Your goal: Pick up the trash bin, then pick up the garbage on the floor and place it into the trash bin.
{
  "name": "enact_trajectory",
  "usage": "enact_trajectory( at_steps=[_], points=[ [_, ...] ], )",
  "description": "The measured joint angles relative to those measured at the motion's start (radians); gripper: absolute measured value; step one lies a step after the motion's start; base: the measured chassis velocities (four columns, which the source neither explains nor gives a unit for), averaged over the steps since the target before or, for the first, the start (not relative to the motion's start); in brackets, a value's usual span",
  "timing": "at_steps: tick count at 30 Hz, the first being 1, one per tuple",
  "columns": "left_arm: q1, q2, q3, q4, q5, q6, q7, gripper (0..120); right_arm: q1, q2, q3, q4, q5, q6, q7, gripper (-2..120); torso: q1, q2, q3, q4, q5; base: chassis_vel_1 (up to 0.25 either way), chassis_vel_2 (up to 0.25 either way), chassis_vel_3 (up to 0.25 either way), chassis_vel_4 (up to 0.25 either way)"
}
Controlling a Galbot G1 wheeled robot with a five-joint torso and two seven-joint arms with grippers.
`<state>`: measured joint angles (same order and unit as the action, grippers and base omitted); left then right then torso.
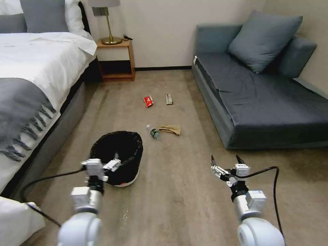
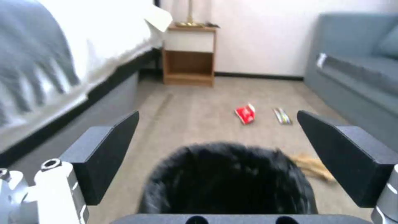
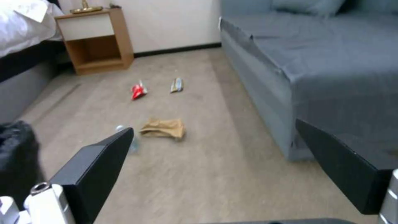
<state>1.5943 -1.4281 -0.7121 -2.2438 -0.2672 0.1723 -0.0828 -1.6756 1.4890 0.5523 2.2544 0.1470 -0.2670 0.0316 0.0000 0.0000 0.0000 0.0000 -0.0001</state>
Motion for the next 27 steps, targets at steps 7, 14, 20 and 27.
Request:
enact_trajectory(
  at_steps=[7,14,20,27],
  points=[
    [0.034,0.055,-0.123,-0.184,-0.201,0.131,-0.065,94,-0.094,-0.009,0.002,0.191,0.11,-0.2,0.024,100,0.0,0.0,0.0,0.0,0.0,0.0,0.0,0.0,0.0],
    [0.044,0.117,-0.208,-0.266,-0.352,0.201,-0.126,93,-0.143,-0.026,0.013,0.256,0.187,-0.265,0.021,100,0.0,0.0,0.0,0.0001,0.0002,0.0,0.0,0.0,0.0],
    [0.034,0.148,-0.216,-0.241,-0.355,0.194,-0.129,92,-0.144,-0.03,0.014,0.256,0.191,-0.216,0.014,100,0.0,0.0,0.0,-0.0001,0.0,0.0,0.0,0.0,0.0],
    [-0.028,0.199,-0.228,-0.131,-0.381,0.191,-0.144,91,-0.133,-0.04,0.014,0.242,0.194,-0.178,0.012,100,0.0,0.0,0.0,0.0,0.0001,0.0,0.0,0.0,0.0]
  ],
)
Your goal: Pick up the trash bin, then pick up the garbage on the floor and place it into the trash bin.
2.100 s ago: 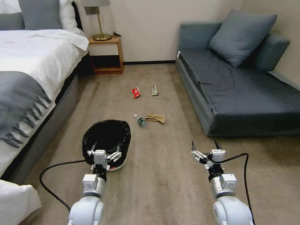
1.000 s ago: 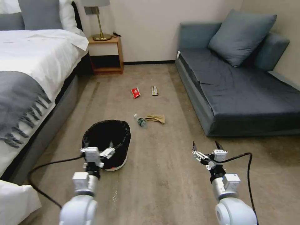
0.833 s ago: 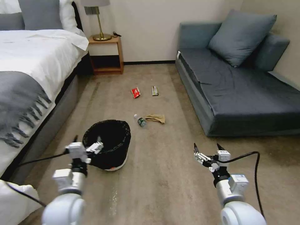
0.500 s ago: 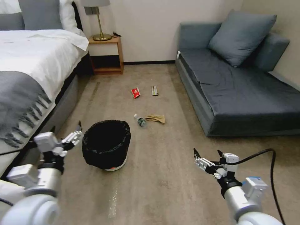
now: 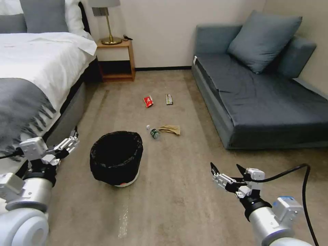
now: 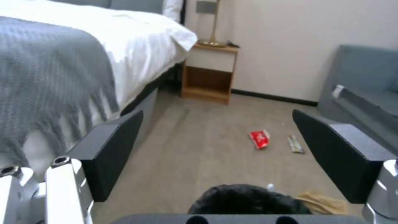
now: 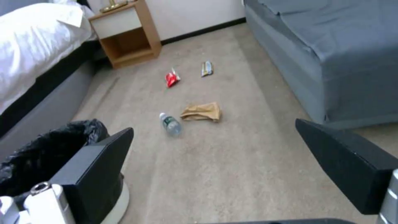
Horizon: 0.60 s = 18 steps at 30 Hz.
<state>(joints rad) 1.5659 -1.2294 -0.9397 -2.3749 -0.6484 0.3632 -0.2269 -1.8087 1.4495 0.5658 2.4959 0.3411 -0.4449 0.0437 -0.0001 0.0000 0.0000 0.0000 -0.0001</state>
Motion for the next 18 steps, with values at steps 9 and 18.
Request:
enact_trajectory(
  at_steps=[9,18],
  points=[
    [-0.136,0.065,0.019,0.172,-0.231,0.087,-0.108,90,0.021,-0.012,0.0,-0.024,0.025,0.033,0.004,100,0.0,0.0,0.0,0.0,0.0001,0.0,0.0,0.0,0.0],
    [-0.213,0.072,0.055,0.289,-0.309,0.166,-0.173,90,0.03,-0.014,0.004,-0.033,0.035,0.045,0.002,100,0.0,0.0,0.0,0.0,0.0,0.0,0.0,0.0,0.0]
  ],
)
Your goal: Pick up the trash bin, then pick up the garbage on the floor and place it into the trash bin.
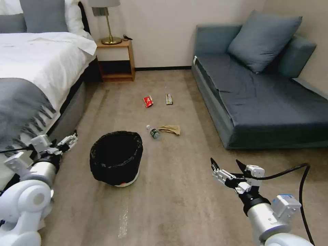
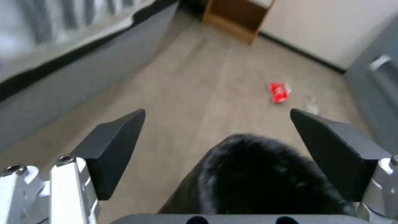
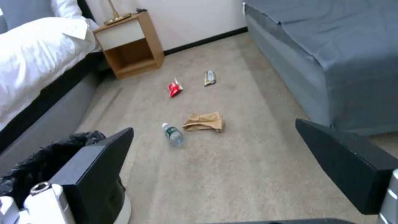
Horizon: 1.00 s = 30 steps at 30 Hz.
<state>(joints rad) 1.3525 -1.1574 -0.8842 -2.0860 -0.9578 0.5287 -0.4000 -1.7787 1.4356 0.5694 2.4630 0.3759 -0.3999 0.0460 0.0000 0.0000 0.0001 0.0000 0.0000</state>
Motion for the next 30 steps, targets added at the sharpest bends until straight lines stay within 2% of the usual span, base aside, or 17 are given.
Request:
enact_trajectory(
  at_steps=[2,4,7,8,11,15,18,24,30],
  points=[
    [-0.02,-0.006,0.007,0.047,-0.001,0.023,-0.018,90,0.001,0.0,0.003,-0.003,0.0,0.004,0.0,100,0.0,0.0,0.0,0.0,0.0,0.0,0.0,0.0,0.0],
    [-0.024,-0.007,0.009,0.061,-0.001,0.024,-0.018,90,0.001,0.001,0.003,-0.004,0.0,0.006,0.0,100,0.0,0.0,0.0,0.0,-0.0001,0.0,0.0,0.0,0.0],
    [-0.048,-0.016,0.023,0.122,0.015,0.023,-0.008,79,0.003,0.002,0.004,-0.007,0.0,0.024,-0.003,100,0.0,0.0,0.0,0.0001,0.0,0.0,0.0,0.0,0.0],
    [-0.048,-0.016,0.023,0.122,0.015,0.023,-0.008,79,0.003,0.002,0.004,-0.007,0.0,0.024,-0.003,100,0.0,0.0,0.0,0.0001,0.0,0.0,0.0,0.0,0.0],
    [-0.075,-0.028,0.046,0.18,0.036,0.012,0.003,73,0.004,-0.001,0.007,-0.007,0.0,0.026,-0.005,100,0.0,0.0,0.0,0.0,0.0001,0.0,0.0,0.0,0.0],
    [-0.09,-0.03,0.068,0.219,0.052,0.003,0.015,73,0.002,-0.004,0.011,-0.008,0.0,0.027,-0.005,100,0.0,0.0,0.0,0.0,0.0,0.0,0.0,0.0,0.0],
    [-0.113,-0.034,0.101,0.268,0.078,-0.017,0.043,75,-0.003,-0.006,0.013,-0.013,-0.001,0.033,-0.004,100,0.0,0.0,0.0,0.0,0.0,0.0,0.0,0.0,0.0],
    [-0.132,-0.049,0.132,0.289,0.098,-0.017,0.055,81,0.001,-0.007,0.013,-0.017,-0.002,0.034,-0.004,100,0.0,0.0,0.0,0.0001,0.0001,0.0,0.0,0.0,0.0],
    [-0.164,-0.067,0.183,0.349,0.127,-0.018,0.063,85,0.003,-0.018,0.019,-0.022,0.001,0.04,-0.004,100,0.0,0.0,0.0,0.0,0.0001,0.0,0.0,0.0,0.0]
  ],
)
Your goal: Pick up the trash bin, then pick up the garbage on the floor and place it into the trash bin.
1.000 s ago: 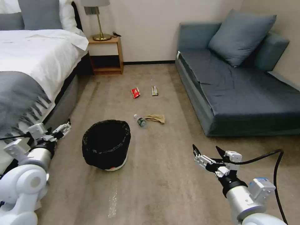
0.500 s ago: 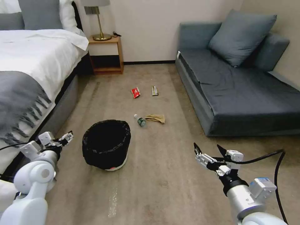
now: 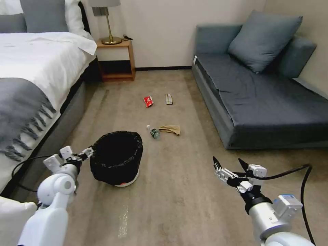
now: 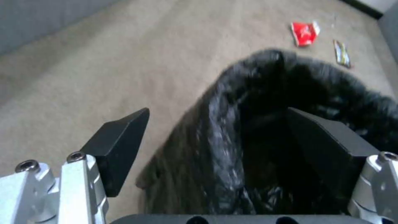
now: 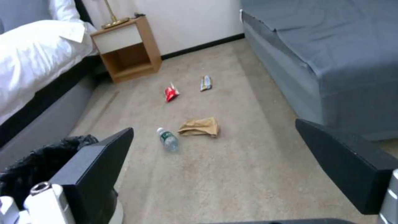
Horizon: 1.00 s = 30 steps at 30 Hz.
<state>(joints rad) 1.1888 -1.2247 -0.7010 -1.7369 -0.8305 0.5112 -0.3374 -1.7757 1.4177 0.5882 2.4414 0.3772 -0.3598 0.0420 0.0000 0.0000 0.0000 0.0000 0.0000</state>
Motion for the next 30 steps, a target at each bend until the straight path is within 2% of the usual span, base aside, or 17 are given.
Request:
enact_trajectory(
  at_steps=[4,7,11,17,25,27,30],
  points=[
    [-0.035,-0.005,0.031,0.055,0.004,-0.001,0.002,87,0.0,-0.006,0.004,-0.002,0.006,0.003,0.001,100,0.0,0.0,0.0,0.0001,0.0,0.0,0.0,0.0,0.0],
    [-0.091,-0.006,0.069,0.116,0.006,-0.001,0.002,88,-0.001,-0.01,0.006,-0.003,0.01,0.006,0.002,100,0.0,0.0,0.0,0.0,0.0,0.0,0.0,0.0,0.0],
    [-0.124,-0.007,0.089,0.149,0.008,0.006,0.0,86,-0.001,-0.011,0.006,-0.006,0.011,0.013,0.003,100,0.0,0.0,0.0,-0.0001,0.0001,0.0,0.0,0.0,0.0],
    [-0.127,-0.009,0.092,0.164,0.009,0.017,-0.002,74,0.001,-0.009,0.006,-0.012,0.017,0.021,0.004,100,0.0,0.0,0.0,0.0,0.0,0.0,0.0,0.0,0.0],
    [-0.119,-0.006,0.079,0.181,0.009,0.031,-0.003,45,0.011,-0.005,0.001,-0.017,0.024,0.019,0.006,100,0.0,0.0,0.0,0.0002,0.0003,0.0,0.0,0.0,0.0],
    [-0.119,-0.006,0.079,0.181,0.009,0.031,-0.002,43,0.011,-0.005,0.001,-0.017,0.024,0.019,0.006,100,0.0,0.0,0.0,0.0002,0.0002,0.0,0.0,0.0,0.0],
    [-0.118,-0.008,0.075,0.184,0.009,0.034,0.0,26,0.006,-0.005,0.0,-0.016,0.024,0.019,0.006,100,0.0,0.0,0.0,0.0002,0.0003,0.0,0.0,0.0,0.0]
  ],
)
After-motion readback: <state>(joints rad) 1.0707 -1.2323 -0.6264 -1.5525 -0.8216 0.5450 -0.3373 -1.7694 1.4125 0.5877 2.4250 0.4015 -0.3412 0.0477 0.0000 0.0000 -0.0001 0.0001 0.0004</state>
